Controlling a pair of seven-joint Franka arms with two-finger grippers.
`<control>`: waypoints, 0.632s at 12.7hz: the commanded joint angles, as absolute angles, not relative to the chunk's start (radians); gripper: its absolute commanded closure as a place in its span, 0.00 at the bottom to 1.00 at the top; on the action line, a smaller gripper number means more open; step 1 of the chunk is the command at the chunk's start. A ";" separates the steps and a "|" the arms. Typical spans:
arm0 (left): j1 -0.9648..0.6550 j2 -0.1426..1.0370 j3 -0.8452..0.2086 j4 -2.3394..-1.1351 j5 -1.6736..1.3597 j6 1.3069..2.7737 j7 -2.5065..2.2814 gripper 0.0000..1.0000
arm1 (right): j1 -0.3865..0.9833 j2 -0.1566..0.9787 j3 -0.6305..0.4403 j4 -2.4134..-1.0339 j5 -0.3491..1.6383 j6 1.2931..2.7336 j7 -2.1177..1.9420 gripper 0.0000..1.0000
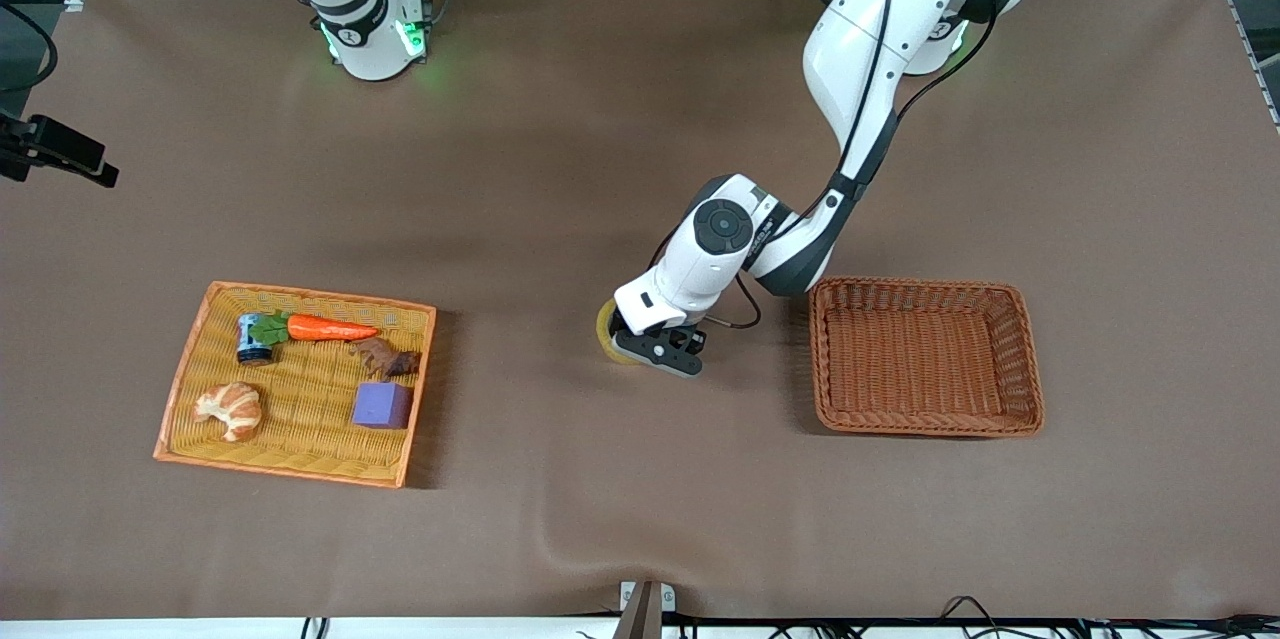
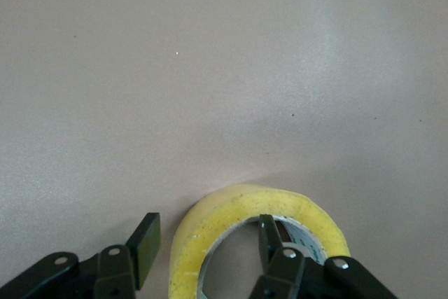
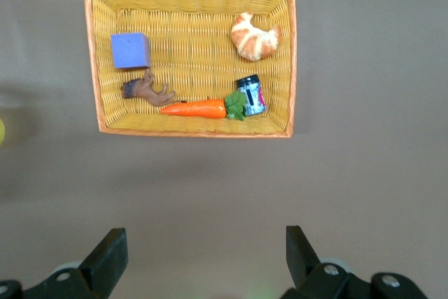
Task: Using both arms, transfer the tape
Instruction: 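Open the right gripper and withdraw it while the left gripper holds tape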
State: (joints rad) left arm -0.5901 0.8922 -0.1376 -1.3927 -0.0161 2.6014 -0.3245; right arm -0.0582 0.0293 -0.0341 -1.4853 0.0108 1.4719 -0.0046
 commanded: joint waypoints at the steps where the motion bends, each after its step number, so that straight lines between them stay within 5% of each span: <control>1: -0.592 0.887 -0.137 -1.411 0.009 2.595 -0.304 0.43 | -0.057 0.008 -0.015 -1.517 0.026 1.515 0.011 0.00; 2: -0.592 0.884 -0.137 -1.417 0.009 2.595 -0.304 0.47 | -0.048 0.003 -0.015 -1.526 0.025 1.529 0.000 0.00; 5: -0.601 0.890 -0.137 -1.419 0.009 2.594 -0.290 1.00 | -0.040 -0.003 -0.015 -1.529 0.014 1.529 -0.063 0.00; 8: -0.601 0.887 -0.137 -1.419 0.009 2.594 -0.288 1.00 | -0.025 0.003 -0.020 -1.522 0.003 1.523 -0.106 0.00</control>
State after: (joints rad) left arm -0.5925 0.8907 -0.1386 -1.4054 -0.0126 2.5924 -0.2914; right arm -0.0432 0.0292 -0.0137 -1.4957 0.0144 1.5153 -0.0816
